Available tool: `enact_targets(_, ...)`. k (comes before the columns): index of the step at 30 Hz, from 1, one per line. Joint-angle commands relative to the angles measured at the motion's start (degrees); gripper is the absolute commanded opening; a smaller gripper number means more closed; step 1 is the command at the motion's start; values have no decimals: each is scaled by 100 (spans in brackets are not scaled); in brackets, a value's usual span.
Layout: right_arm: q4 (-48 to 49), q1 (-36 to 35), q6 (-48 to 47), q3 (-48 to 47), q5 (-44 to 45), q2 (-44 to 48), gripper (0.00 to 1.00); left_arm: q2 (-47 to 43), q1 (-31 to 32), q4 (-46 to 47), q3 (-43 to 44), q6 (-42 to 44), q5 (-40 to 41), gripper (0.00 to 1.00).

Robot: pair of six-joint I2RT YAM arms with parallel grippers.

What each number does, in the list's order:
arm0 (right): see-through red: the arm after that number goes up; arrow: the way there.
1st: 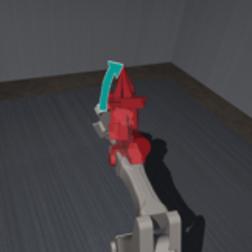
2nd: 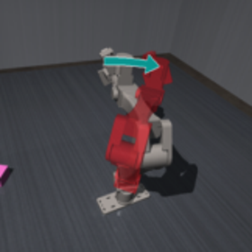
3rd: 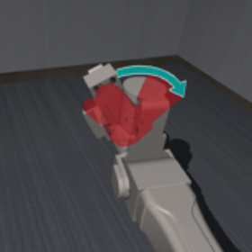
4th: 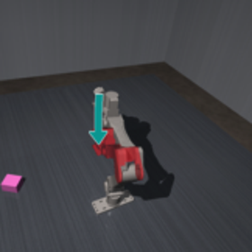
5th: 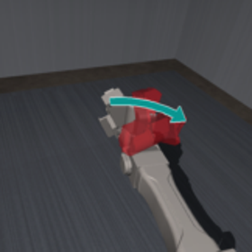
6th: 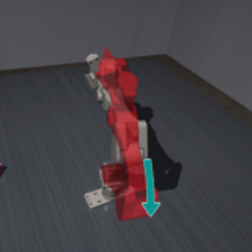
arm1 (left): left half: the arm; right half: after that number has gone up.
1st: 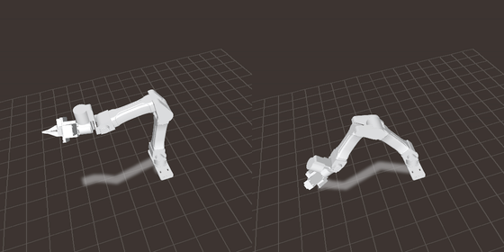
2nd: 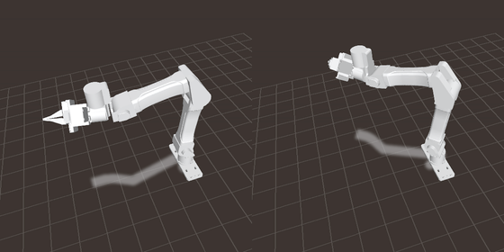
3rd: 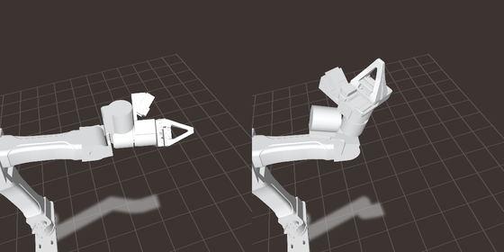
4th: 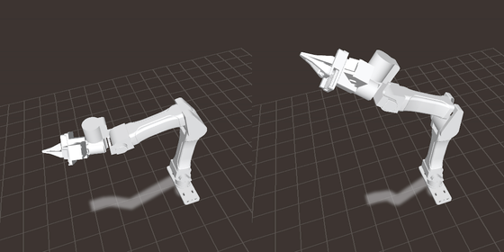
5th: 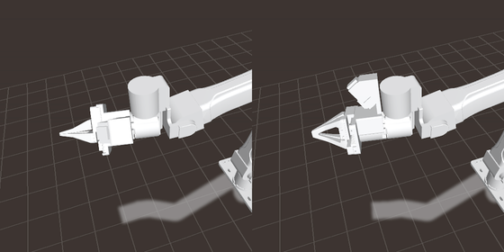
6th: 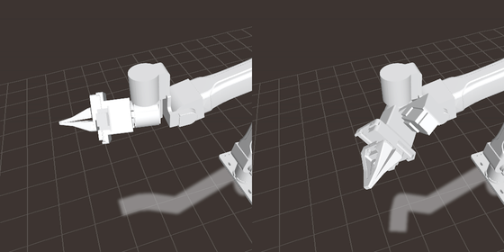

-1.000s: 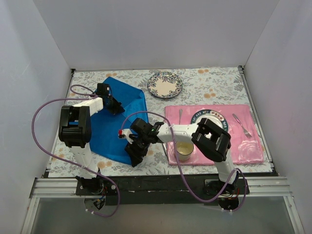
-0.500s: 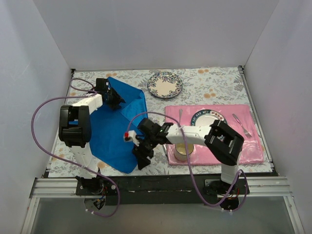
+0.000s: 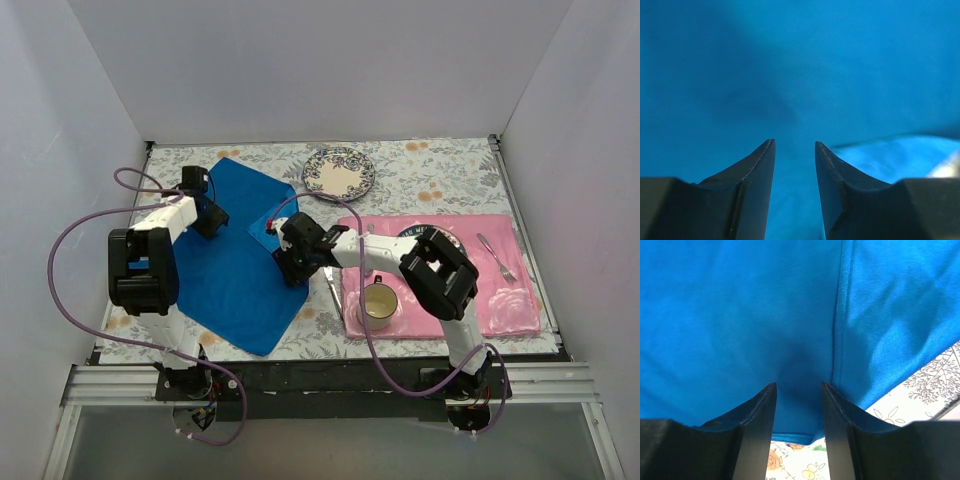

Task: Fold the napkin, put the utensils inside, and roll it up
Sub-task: Flatten the napkin out

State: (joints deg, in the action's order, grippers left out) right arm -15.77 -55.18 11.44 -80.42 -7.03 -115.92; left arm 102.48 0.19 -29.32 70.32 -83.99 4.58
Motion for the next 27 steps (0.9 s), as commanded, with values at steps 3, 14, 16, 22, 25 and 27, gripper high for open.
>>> enact_targets(3, 47, -19, 34, -448, 1010, -405, 49, -183, -10, -759, -658, -697, 983, 37)
enact_targets(14, 22, 129, -652, -1799, 1687, -1546, 52, -1641, -10, -1295, -2303, -1479, 958, 41)
enact_targets(16, -66, 209, -713, -2099, 1687, -1714, 52, -1984, -10, -1374, -2618, -1550, 957, 41)
enact_targets(22, -637, 376, -924, -3207, 1213, -2032, 54, -2918, -10, -971, -2507, -831, 518, 51)
enact_targets(25, -734, 376, -863, -3103, 870, -1690, 56, -2628, -10, -813, -1884, -620, 360, 57)
enact_targets(27, -752, 376, -793, -2962, 738, -1285, 59, -2278, -10, -672, -1559, -575, 254, 59)
